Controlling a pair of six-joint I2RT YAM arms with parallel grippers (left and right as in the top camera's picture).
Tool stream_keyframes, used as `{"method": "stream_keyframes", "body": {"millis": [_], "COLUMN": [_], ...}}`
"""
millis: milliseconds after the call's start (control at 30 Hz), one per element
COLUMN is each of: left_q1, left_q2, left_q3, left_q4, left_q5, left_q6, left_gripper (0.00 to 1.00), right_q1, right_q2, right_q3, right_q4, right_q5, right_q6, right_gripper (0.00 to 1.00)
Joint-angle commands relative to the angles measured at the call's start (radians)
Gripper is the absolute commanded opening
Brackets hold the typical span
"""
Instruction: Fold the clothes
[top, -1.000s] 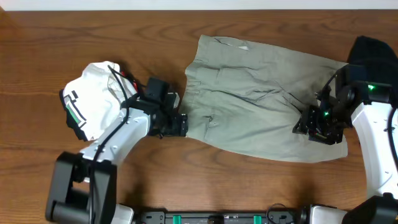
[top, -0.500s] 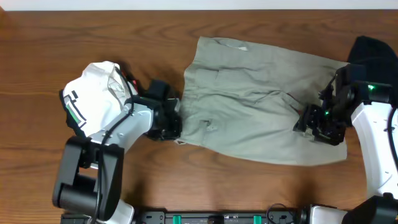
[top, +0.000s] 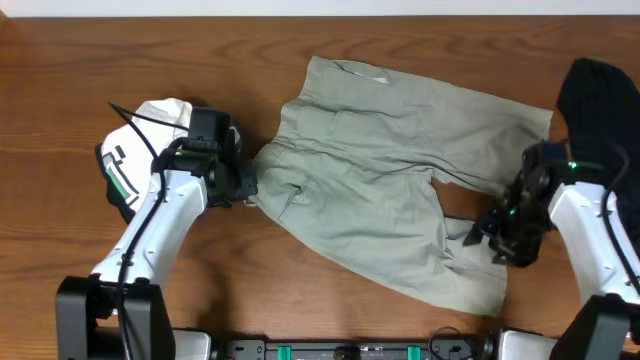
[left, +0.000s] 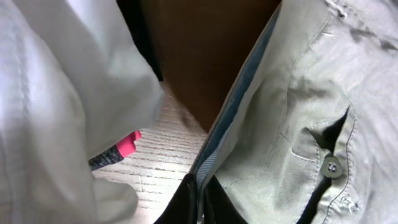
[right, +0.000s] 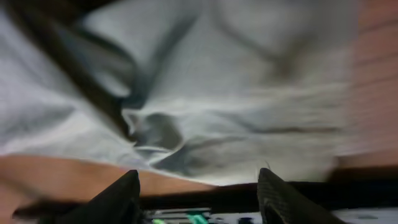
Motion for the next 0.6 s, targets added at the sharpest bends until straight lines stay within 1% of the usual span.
{"method": "stream_keyframes", "body": {"millis": [0, 33, 133, 200, 267, 300, 367, 400, 433, 500, 567], "left_q1": [0.003, 0.003, 0.003, 0.003, 0.003, 0.003, 0.003, 0.003, 0.003, 0.003, 0.003], "left_q2": [0.000, 0.000, 0.000, 0.000, 0.000, 0.000, 0.000, 0.000, 0.000, 0.000, 0.000], "left_q3": [0.014, 0.014, 0.014, 0.014, 0.014, 0.014, 0.014, 0.014, 0.014, 0.014, 0.014], "left_q4": [0.003, 0.008, 0.014, 0.015, 0.015, 0.015, 0.014, 0.014, 0.014, 0.014, 0.015], "left_q5": [-0.024, -0.024, -0.023, -0.019, -0.019, -0.019, -0.019, -0.019, -0.019, -0.015, -0.015], "left_q6": [-0.010, -0.010, -0.010, -0.010, -0.010, -0.010, -0.010, -0.010, -0.010, -0.010, -0.010], "left_gripper": [0.06, 0.06, 0.06, 0.06, 0.06, 0.06, 0.06, 0.06, 0.06, 0.06, 0.06], "right_q1": [0.025, 0.039, 0.082, 0.103, 0.113, 0.115, 0.115, 0.115, 0.115, 0.115, 0.115], "right_q2": [-0.011, -0.011, -0.011, -0.011, -0.011, -0.011, -0.010, -0.010, -0.010, -0.010, -0.010], "right_q3": [-0.054, -0.066, -0.098, -0.129, -0.172, -0.193, -0.244, -0.264, -0.287, -0.322, -0.343], "right_q4": [0.027, 0.032, 0.044, 0.083, 0.157, 0.197, 0.298, 0.338, 0.386, 0.469, 0.539], "right_q5": [-0.220, -0.236, -0.201, -0.137, -0.086, -0.073, -0.042, -0.031, -0.016, 0.014, 0.045], "right_q6": [-0.151, -0.177, -0.163, -0.080, -0.003, 0.020, 0.078, 0.106, 0.134, 0.183, 0.212], "right_gripper": [0.58, 0.58, 0.59, 0.59, 0.56, 0.53, 0.34, 0.22, 0.15, 0.06, 0.01]}}
